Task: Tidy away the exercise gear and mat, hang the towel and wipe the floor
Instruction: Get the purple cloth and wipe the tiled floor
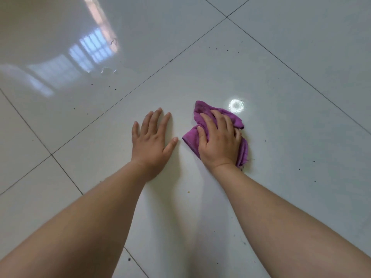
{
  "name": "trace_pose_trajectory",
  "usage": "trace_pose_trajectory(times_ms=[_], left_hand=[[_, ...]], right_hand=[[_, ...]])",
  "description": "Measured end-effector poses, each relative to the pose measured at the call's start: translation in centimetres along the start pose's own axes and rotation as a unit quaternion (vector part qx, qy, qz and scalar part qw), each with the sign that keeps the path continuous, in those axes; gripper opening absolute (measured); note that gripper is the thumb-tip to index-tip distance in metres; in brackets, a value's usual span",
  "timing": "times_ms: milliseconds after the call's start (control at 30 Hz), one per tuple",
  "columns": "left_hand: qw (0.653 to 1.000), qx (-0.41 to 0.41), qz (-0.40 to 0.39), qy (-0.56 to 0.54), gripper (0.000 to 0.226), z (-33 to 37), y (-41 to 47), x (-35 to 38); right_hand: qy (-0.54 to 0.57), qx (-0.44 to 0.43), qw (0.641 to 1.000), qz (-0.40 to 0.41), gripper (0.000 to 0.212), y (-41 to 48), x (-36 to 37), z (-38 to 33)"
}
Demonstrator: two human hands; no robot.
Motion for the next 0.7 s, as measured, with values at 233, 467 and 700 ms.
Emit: trace_pose_trajectory(times_ms=[233,467,700], left_hand=[[0.999,0.01,-0.05,0.001,0.066,0.1,0.3,0.2],[0.996,0.062,-0.064,-0.022,0.065,0.0,-0.6,-0.8],[0.996,0.066,-0.007,0.063,0.066,-8.0,-6.0,-2.8]], right_hand=[[-0.032,0.022,0.999,-0.01,0.042,-2.7,-0.5,0.1],[-0.059,0.049,0.997,-0.019,0.041,-12.3,-0.8,-1.5],[-0.034,0.085,0.996,-0.007,0.043,-12.4,-1.2,-2.1]])
Point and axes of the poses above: each hand's wrist, its own y-axis towards the middle knuckle, its own x-axis out of the palm, z = x × y, the point moved 9 cm from there along y, towards the middle knuckle, and after that the axes turned 3 degrees about -z, right-handed, at the moved point
